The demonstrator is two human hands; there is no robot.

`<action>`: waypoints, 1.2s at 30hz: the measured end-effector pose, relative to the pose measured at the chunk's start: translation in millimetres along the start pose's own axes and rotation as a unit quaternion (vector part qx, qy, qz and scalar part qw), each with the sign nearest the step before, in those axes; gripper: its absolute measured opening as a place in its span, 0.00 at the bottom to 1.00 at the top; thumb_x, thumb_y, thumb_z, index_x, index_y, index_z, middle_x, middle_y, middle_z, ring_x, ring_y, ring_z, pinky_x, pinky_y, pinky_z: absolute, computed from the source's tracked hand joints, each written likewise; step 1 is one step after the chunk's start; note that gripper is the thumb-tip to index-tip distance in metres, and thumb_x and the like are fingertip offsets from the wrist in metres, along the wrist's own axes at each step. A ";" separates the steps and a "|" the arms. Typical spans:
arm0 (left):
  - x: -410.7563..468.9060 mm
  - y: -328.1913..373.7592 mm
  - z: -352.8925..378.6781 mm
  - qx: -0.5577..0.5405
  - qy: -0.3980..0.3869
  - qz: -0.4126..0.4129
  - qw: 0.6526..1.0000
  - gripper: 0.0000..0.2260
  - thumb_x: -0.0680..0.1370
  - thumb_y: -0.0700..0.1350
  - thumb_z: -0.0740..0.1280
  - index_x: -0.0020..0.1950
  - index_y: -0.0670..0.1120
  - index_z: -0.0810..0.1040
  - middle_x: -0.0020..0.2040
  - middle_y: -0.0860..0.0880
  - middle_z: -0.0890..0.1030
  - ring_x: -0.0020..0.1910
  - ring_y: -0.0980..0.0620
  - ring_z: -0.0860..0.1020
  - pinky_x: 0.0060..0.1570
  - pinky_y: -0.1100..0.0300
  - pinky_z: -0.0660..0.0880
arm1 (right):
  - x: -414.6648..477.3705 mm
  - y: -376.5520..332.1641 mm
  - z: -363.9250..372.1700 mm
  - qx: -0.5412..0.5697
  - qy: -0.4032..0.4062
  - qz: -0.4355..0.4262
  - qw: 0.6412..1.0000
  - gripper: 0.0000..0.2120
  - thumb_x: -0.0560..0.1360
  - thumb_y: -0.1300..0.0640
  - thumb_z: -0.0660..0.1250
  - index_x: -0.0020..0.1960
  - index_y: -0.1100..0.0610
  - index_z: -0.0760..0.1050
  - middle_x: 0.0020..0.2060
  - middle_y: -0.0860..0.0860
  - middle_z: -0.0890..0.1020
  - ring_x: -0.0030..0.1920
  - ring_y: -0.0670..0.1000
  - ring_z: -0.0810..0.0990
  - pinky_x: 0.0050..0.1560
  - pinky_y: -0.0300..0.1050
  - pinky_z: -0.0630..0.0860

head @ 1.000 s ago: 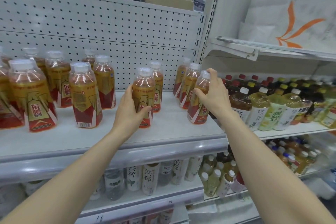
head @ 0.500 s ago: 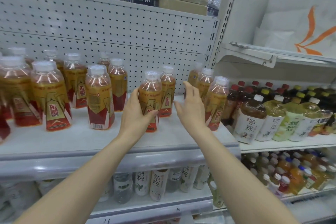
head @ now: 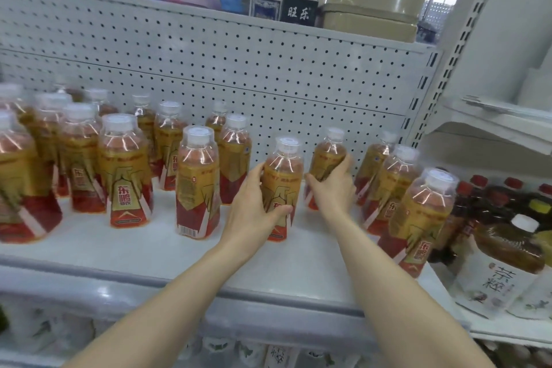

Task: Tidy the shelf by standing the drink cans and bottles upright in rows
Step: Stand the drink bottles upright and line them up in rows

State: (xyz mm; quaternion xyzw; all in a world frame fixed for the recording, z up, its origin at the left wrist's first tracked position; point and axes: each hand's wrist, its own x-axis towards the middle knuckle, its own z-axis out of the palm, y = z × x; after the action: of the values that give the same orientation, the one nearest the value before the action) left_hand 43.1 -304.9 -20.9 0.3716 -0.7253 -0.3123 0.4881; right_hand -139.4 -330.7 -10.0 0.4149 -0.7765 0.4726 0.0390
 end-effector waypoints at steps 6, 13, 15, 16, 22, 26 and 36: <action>12.8 -5.0 8.0 0.024 0.011 -0.003 1.000 0.37 0.70 0.47 0.77 0.74 0.58 0.61 0.64 0.57 0.74 0.63 0.57 0.73 0.63 0.57 0.72 | 32.8 9.3 9.9 0.016 -0.014 0.004 1.000 0.41 0.70 0.48 0.77 0.72 0.55 0.56 0.61 0.58 0.77 0.58 0.62 0.79 0.57 0.58 0.76; 15.1 -6.2 7.4 0.053 -0.007 0.011 0.998 0.38 0.72 0.49 0.76 0.76 0.56 0.59 0.66 0.55 0.73 0.65 0.56 0.71 0.62 0.61 0.69 | 28.9 9.4 3.2 -0.009 -0.057 0.020 0.998 0.40 0.76 0.49 0.70 0.78 0.59 0.51 0.64 0.60 0.73 0.63 0.62 0.75 0.60 0.57 0.75; 10.1 -5.3 1.0 0.108 -0.012 0.029 0.994 0.39 0.73 0.49 0.76 0.78 0.53 0.57 0.71 0.53 0.69 0.69 0.55 0.68 0.65 0.62 0.64 | 14.2 3.4 -6.3 0.001 -0.023 -0.016 1.000 0.34 0.79 0.53 0.65 0.79 0.58 0.51 0.68 0.59 0.70 0.68 0.59 0.70 0.66 0.56 0.70; 5.7 -4.4 -4.7 0.135 -0.001 0.042 0.990 0.39 0.73 0.48 0.75 0.78 0.51 0.57 0.72 0.52 0.67 0.70 0.54 0.67 0.68 0.61 0.64 | 3.4 -0.9 -11.3 0.025 0.000 -0.043 0.999 0.31 0.80 0.56 0.62 0.78 0.57 0.52 0.68 0.57 0.70 0.69 0.57 0.69 0.68 0.53 0.69; -20.7 -9.0 -56.6 0.202 0.143 0.228 0.942 0.22 0.72 0.37 0.74 0.65 0.45 0.74 0.59 0.46 0.74 0.58 0.48 0.73 0.57 0.57 0.75 | -68.8 -37.1 -15.4 0.127 0.057 -0.126 0.982 0.19 0.81 0.49 0.58 0.70 0.55 0.63 0.56 0.50 0.75 0.56 0.50 0.75 0.58 0.55 0.74; -33.6 -18.7 -89.4 0.211 0.222 0.225 0.925 0.23 0.72 0.37 0.73 0.65 0.42 0.74 0.61 0.43 0.72 0.59 0.43 0.71 0.64 0.64 0.62 | -103.2 -57.1 -6.3 0.068 0.029 -0.114 0.991 0.37 0.76 0.39 0.66 0.76 0.56 0.56 0.70 0.52 0.69 0.70 0.51 0.67 0.67 0.46 0.65; -22.3 -39.2 -107.2 0.067 0.051 -0.031 0.996 0.38 0.72 0.47 0.76 0.77 0.47 0.59 0.70 0.49 0.72 0.69 0.49 0.69 0.63 0.58 0.66 | -103.4 -65.9 -2.4 -0.011 -0.009 -0.036 0.999 0.38 0.74 0.46 0.71 0.75 0.59 0.57 0.67 0.55 0.72 0.66 0.57 0.73 0.60 0.50 0.71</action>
State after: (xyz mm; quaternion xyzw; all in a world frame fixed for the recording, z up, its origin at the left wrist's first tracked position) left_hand 158.6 -316.4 -28.3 0.4409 -0.7069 -0.2588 0.4888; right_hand -27.9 -279.9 -9.2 0.4467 -0.7666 0.4582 0.0537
